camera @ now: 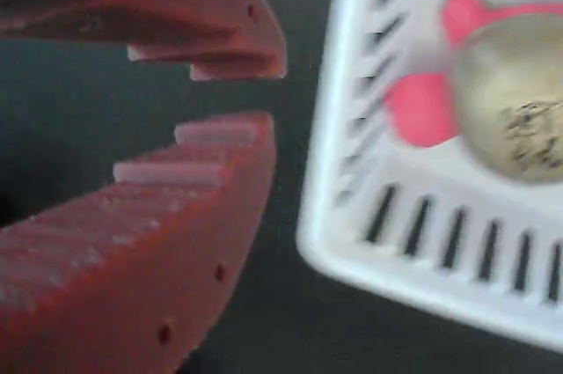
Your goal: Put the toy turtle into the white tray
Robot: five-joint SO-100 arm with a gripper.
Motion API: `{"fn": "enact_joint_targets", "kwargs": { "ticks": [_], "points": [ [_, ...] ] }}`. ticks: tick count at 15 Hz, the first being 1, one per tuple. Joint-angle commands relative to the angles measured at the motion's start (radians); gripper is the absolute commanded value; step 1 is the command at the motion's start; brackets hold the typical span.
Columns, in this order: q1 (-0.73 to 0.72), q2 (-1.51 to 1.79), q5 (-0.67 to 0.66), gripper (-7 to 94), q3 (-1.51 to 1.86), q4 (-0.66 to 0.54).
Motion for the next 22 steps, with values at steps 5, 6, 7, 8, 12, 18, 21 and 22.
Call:
{"fn": "enact_joint_targets", "kwargs": {
  "ticks": [5, 6, 7, 8, 12, 18, 21, 22],
  "points": [
    [0.091, 0.557, 0.100, 0, 0.423, -0.043],
    [0.121, 0.629, 0.106, 0, 0.538, -0.086],
    [0.156, 0.698, 0.109, 0, 0.663, -0.135],
    [0.193, 0.765, 0.109, 0, 0.798, -0.193],
    [0.301, 1.072, 0.064, 0, 1.450, -0.551],
    [0.276, 1.548, 0.091, 0, 2.059, -0.704],
    [0.247, 1.825, 0.097, 0, 2.244, -0.660],
    [0.250, 1.879, 0.092, 0, 2.289, -0.675]
  ]
}}
